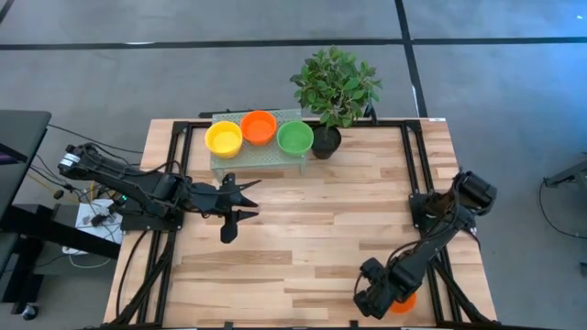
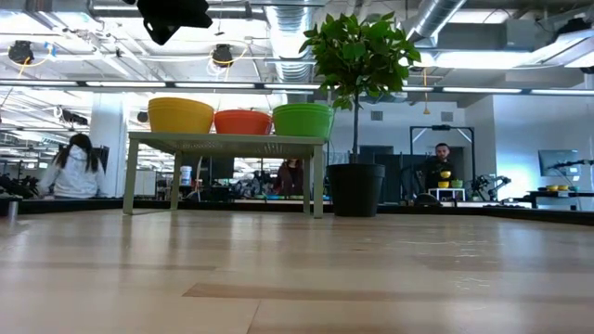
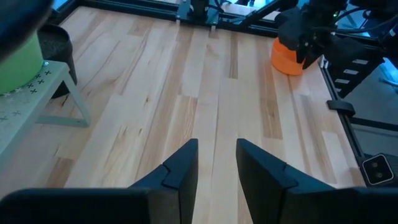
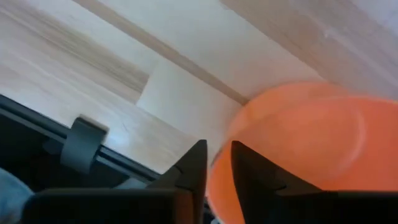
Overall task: Pick & Place Mini bowls
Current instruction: Stack the orange bowl on top of the other orange bowls on the shelf
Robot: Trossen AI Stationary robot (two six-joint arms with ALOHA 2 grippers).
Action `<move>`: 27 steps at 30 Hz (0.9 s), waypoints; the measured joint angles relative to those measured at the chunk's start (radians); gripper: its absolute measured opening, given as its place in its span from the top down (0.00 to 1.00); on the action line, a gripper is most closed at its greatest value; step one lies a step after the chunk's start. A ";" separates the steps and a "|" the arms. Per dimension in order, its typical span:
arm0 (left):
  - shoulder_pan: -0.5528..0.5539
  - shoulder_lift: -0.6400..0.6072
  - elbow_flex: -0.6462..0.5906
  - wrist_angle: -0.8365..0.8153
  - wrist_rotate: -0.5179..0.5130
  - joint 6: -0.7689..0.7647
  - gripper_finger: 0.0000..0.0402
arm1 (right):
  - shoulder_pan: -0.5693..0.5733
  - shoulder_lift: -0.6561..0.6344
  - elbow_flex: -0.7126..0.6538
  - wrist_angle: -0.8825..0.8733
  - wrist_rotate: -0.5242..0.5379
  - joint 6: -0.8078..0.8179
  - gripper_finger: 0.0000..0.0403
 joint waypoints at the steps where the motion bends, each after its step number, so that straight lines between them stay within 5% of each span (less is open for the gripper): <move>1: 0.000 0.000 0.000 0.001 0.000 0.000 0.73 | -0.008 0.000 0.000 0.002 -0.016 -0.003 0.84; 6: 0.000 0.000 0.000 0.012 0.000 0.000 0.73 | -0.041 -0.001 0.000 0.013 -0.054 -0.076 0.98; 13: 0.000 0.009 0.000 0.091 0.005 -0.026 0.73 | -0.118 -0.003 0.000 0.124 -0.068 -0.188 0.99; 22: -0.035 0.137 0.001 0.253 0.394 0.136 0.73 | -0.272 -0.003 0.081 0.194 -0.062 -0.494 0.99; 27: -0.072 0.279 0.001 0.344 0.415 0.269 0.73 | -0.343 -0.003 0.188 0.194 -0.029 -0.694 1.00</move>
